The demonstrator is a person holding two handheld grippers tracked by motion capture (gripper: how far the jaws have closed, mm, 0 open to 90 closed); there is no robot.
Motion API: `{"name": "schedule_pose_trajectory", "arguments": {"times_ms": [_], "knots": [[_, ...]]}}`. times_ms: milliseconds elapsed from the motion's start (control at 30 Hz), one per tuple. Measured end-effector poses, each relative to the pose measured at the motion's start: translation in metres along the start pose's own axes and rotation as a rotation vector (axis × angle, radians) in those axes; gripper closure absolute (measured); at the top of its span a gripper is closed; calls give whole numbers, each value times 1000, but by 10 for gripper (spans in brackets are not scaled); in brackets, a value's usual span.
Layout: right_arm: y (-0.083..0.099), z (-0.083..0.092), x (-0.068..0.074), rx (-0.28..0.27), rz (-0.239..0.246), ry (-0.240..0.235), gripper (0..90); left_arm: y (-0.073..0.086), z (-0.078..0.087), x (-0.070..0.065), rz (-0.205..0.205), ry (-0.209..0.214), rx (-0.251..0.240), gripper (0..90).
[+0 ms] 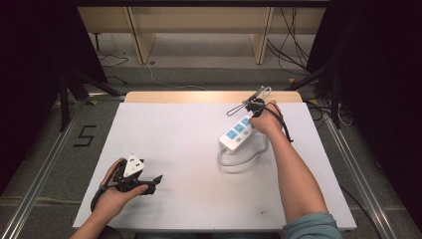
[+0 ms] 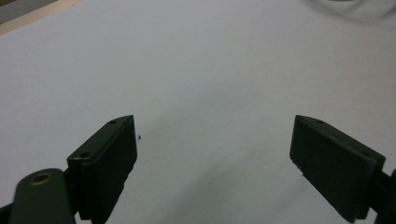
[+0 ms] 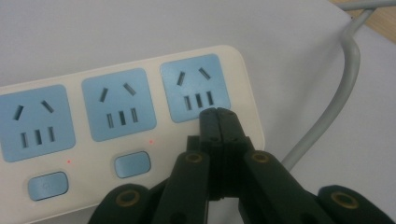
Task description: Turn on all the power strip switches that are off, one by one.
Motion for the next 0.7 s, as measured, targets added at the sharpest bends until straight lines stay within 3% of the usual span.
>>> {"name": "schedule_pose_trajectory", "arguments": {"times_ms": [700], "knots": [[1,-1,3,11,8,24,900,-1,0,-2,0,1,-3,146]]}}
Point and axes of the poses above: each handheld gripper's, and its own axes: z roughly backward along the jaws, y roughly out of its underside, x roughly to its left, the point moved 10 cm from there along -z, roughly forward along the jaws, and after that the axes turned 12 degrees about z, right-handed, at the moved point
